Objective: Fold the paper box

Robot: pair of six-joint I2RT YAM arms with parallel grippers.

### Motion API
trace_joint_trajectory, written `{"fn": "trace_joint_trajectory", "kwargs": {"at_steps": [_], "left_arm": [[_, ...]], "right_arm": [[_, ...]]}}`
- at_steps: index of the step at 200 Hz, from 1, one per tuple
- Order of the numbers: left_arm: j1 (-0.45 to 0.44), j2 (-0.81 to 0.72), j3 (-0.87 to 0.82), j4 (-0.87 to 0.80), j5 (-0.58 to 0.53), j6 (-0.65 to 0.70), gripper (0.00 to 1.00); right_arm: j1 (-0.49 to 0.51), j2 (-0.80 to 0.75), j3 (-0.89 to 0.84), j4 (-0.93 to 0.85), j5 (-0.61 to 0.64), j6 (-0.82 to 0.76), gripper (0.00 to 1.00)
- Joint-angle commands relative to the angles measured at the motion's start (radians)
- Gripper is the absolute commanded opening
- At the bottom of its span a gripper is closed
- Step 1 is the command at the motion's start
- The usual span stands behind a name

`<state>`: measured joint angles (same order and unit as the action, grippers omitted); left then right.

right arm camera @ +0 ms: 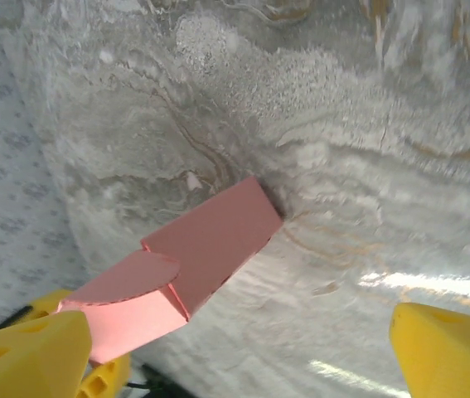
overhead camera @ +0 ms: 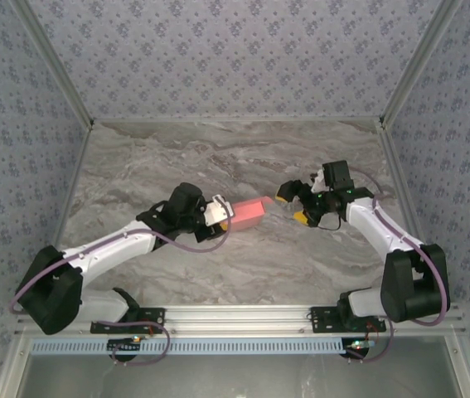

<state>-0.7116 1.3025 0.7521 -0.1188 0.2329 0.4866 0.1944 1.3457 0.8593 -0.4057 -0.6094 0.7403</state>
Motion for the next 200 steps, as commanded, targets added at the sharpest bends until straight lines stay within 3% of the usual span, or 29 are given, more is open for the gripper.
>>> {"fn": "trace_joint_trajectory", "kwargs": {"at_steps": [1,35,67,105,131,200], "left_arm": [[0.031,0.049,0.014,-0.036,0.137,0.004,0.45],[0.035,0.081,-0.008,-0.015,0.204,0.065,0.45],[0.036,0.082,-0.013,-0.006,0.24,0.122,0.48],[0.048,0.132,0.013,0.002,0.241,0.146,0.49],[0.049,0.154,0.021,0.022,0.23,0.142,0.49],[0.049,0.187,0.034,0.05,0.228,0.129,0.5]], "right_arm": [[0.025,-0.059,0.03,-0.004,0.083,-0.245,0.92],[0.131,-0.12,0.023,0.074,0.175,-0.398,0.88],[0.21,-0.086,0.04,0.04,0.248,-0.553,0.87],[0.263,-0.023,0.083,-0.012,0.302,-0.556,0.78],[0.278,-0.01,0.108,-0.029,0.282,-0.522,0.6],[0.33,0.012,0.148,-0.09,0.342,-0.425,0.4]]}}
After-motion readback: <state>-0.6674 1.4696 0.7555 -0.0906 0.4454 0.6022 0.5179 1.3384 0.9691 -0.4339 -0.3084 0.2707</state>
